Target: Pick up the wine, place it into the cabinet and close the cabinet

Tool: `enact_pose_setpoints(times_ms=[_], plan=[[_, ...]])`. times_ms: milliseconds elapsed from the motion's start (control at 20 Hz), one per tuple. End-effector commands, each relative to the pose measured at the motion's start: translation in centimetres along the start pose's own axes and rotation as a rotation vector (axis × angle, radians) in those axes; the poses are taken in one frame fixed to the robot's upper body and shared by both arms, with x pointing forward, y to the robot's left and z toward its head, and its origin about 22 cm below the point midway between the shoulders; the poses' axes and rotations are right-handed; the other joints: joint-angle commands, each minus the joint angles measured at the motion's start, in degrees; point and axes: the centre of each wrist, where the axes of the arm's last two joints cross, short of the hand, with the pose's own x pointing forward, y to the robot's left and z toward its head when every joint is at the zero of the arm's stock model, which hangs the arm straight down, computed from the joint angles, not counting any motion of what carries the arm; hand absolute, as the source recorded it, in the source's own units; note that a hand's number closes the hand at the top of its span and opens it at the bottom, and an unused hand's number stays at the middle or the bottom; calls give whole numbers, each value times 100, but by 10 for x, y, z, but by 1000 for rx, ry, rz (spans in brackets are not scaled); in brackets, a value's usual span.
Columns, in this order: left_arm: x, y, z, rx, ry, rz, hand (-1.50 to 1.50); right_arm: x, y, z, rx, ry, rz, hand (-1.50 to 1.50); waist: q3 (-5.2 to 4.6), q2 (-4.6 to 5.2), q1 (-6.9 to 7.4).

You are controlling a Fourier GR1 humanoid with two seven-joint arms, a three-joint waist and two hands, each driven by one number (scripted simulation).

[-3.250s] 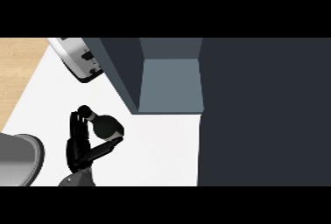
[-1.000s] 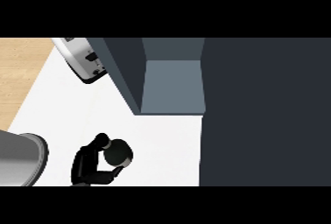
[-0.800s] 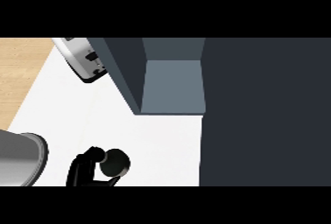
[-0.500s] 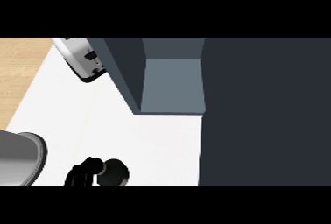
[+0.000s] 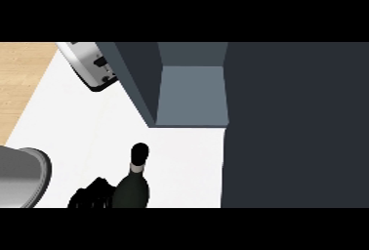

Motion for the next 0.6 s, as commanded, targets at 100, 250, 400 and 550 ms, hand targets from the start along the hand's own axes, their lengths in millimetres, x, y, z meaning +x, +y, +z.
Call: enact_pose_setpoints(times_ms=[100, 250, 400, 550], plan=[[37, -53, -19, -18, -33, 41, 150, 5, 4, 3, 2, 11, -5, -150, -3, 2, -25], [55, -49, -58, -17, -50, -1, 150, -9, -4, -9, 8, 0, -4, -150, -4, 10, -31], [49, -71, -76, -7, -93, -18, 150, -5, 6, 6, -1, 5, -3, -150, -5, 8, -63], [57, -90, -93, -7, -37, 23, 150, -12, 2, -3, 4, -11, -18, -150, -5, 10, -51]])
